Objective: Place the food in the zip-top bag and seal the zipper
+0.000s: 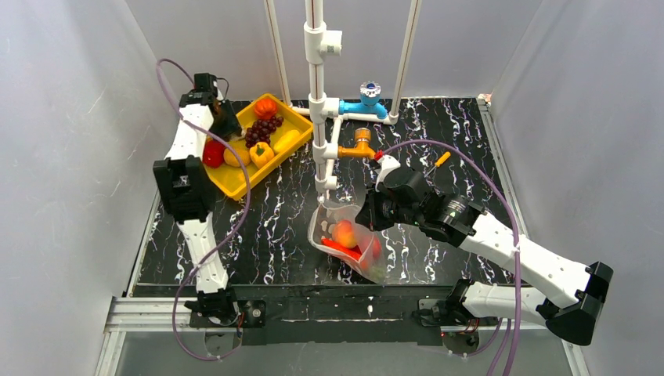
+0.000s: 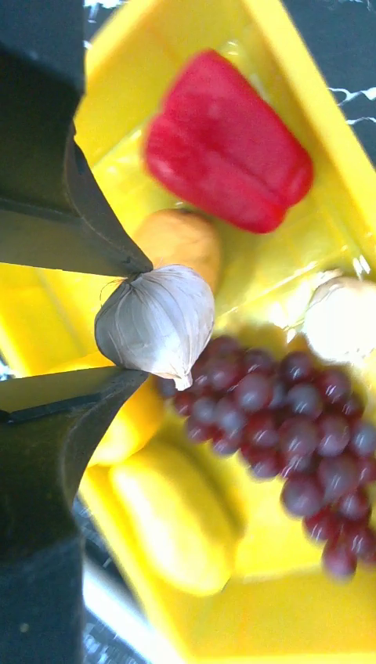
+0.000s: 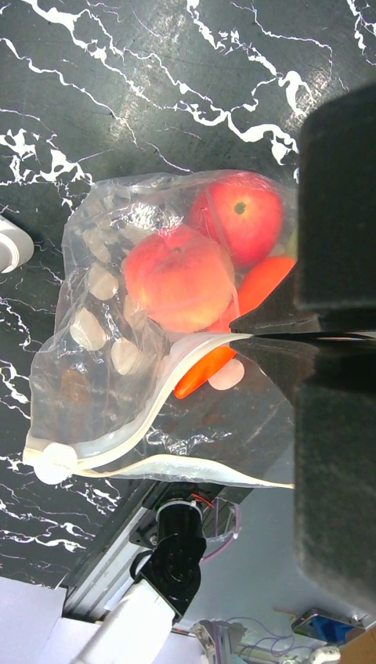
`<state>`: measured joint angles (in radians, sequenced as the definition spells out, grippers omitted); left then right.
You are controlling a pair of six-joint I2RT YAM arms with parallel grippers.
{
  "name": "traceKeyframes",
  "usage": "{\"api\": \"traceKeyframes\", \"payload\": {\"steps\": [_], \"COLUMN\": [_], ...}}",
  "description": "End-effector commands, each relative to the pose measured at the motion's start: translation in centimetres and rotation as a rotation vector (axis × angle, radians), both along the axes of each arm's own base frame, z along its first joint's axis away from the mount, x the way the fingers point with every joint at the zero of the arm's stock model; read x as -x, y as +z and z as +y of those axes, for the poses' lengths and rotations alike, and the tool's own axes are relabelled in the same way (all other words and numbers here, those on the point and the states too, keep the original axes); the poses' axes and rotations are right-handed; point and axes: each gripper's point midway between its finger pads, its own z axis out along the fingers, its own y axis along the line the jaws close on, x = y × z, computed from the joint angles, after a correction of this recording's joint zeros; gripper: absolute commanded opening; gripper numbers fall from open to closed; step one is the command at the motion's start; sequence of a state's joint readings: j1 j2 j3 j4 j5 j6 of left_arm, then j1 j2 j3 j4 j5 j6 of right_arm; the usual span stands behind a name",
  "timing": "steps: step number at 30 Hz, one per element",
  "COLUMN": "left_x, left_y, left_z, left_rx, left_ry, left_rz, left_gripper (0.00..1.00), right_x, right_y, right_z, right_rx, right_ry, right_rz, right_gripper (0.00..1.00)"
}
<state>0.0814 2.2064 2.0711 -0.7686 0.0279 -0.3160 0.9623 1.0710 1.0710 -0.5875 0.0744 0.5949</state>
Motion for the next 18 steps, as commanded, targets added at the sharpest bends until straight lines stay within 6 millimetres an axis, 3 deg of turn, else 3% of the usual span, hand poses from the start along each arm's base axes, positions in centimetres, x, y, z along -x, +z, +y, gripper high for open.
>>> {"api": "traceKeyframes", "payload": {"steps": [1, 11, 18], "left_x": [6.1, 21.4, 30.8], "left_y": [8.6, 11.6, 14.0], "left_z": [-2.9, -11.5, -17.6], "left_rx": [0.128, 0.556, 0.824], "left_ry": [-0.018, -0.157, -0.305], "left_rz": [-0.1, -0.129, -0.206], "left_gripper": [0.22, 0.22, 0.24], "right_x": [-0.5, -0.2, -0.1], "right_y": [2.3, 2.2, 1.8], "right_z": [0.8, 0.8, 1.2], "right_rx": [-0.064, -0.069, -0.072], "right_ry": [0.01, 0.02, 0.027], "right_rz": [-0.04, -0.032, -0.017], "right_gripper": [0.01, 0.01, 0.01]}}
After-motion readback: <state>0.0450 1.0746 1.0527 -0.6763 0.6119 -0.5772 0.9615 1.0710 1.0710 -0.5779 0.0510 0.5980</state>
